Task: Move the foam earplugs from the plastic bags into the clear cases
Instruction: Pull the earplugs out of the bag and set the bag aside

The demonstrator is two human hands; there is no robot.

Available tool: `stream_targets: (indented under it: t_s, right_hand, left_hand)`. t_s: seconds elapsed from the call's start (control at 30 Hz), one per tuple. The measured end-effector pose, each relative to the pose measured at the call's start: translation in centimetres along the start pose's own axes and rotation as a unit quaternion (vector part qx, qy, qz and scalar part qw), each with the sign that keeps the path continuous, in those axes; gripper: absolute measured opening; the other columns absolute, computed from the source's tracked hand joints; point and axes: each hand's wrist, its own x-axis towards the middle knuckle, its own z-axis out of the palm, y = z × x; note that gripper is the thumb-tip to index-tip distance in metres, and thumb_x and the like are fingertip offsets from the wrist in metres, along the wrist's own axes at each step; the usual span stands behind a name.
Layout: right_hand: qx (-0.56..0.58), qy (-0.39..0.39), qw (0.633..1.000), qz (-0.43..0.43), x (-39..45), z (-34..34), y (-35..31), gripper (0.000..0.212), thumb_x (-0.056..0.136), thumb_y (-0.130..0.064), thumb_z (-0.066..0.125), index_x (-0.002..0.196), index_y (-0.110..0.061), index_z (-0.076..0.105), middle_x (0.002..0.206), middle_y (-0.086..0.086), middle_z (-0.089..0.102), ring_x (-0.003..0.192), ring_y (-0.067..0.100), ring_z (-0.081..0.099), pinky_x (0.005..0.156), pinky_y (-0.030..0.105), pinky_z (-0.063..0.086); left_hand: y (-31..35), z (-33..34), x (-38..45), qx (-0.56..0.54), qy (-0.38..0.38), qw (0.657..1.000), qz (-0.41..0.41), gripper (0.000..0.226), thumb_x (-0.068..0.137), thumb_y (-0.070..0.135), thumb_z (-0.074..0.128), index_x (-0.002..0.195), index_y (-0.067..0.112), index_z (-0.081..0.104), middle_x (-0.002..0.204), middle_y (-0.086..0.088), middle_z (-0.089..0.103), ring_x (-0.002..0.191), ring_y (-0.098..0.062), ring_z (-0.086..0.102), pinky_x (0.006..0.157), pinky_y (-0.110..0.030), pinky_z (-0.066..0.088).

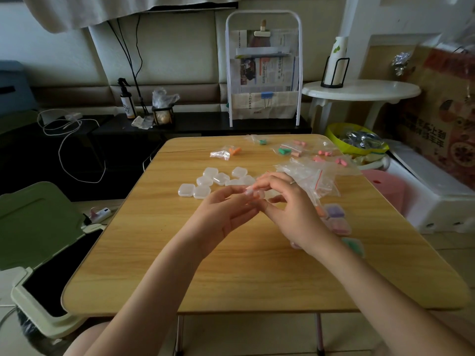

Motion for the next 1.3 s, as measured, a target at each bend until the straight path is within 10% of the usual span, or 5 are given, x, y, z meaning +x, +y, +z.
stream_targets:
  t_s: [0.23,0.33,0.43,0.67,1.3]
  right_hand:
    - [0.034,-0.081,0.994,0.067,-1.0,-1.3,-0.2,0.014,0.088,-0.024,0.067,0.101,-0.027,0.063,0.109,-0.027,0.06,0.093,-0.015,0.055,0.055,0.004,0.043]
    - [0.049,-0.074,0.991,0.104,-1.5,-2.2,0.1,0.008,0.087,-0.036,0.065,0.095,-0.036,0.062,0.114,-0.019,0.062,0.062,0.005,0.063,0.049,0.031,0.055]
    - [0.03,-0.055,0.992,0.11,-2.0,-3.1,0.8,0.012,0.087,-0.024,0.069,0.091,-0.034,0.064,0.106,-0.019,0.065,0.08,0.022,0.07,0.075,0.056,0.056]
    - [-0.006,-0.046,0.995,0.094,-3.3,-5.9,1.8,0.022,0.081,-0.014,0.073,0.096,-0.028,0.065,0.098,-0.017,0.066,0.1,0.002,0.061,0.089,0.033,0.053]
    - [-0.178,0.0,0.981,0.076,-0.5,-3.2,3.0,0.014,0.079,-0.025,0.076,0.086,-0.022,0.065,0.091,-0.01,0.066,0.086,0.006,0.059,0.079,0.031,0.05]
  left_hand:
    - [-0.5,0.3,0.1,0.028,0.002,1.0,0.0,0.042,0.085,0.0,0.065,0.124,0.001,0.048,0.108,-0.016,0.07,0.103,-0.024,0.067,0.089,-0.028,0.054]
    - [-1.1,1.0,0.2,0.044,-0.002,0.999,-0.004,0.043,0.084,0.004,0.068,0.123,0.001,0.048,0.111,-0.013,0.07,0.106,-0.023,0.066,0.094,-0.032,0.052]
    - [-2.1,1.9,0.5,0.145,0.006,0.989,0.004,0.043,0.08,0.014,0.075,0.118,0.01,0.053,0.115,-0.003,0.069,0.106,-0.02,0.065,0.098,-0.039,0.049]
    - [-3.4,3.8,0.9,0.266,-0.007,0.963,0.047,0.045,0.08,0.008,0.072,0.118,0.017,0.052,0.123,0.006,0.057,0.104,-0.009,0.063,0.084,-0.024,0.054]
    - [-3.2,1.7,2.8,0.331,0.117,0.934,0.068,0.025,0.085,0.01,0.067,0.104,0.024,0.059,0.115,0.007,0.061,0.09,-0.009,0.062,0.081,-0.028,0.052]
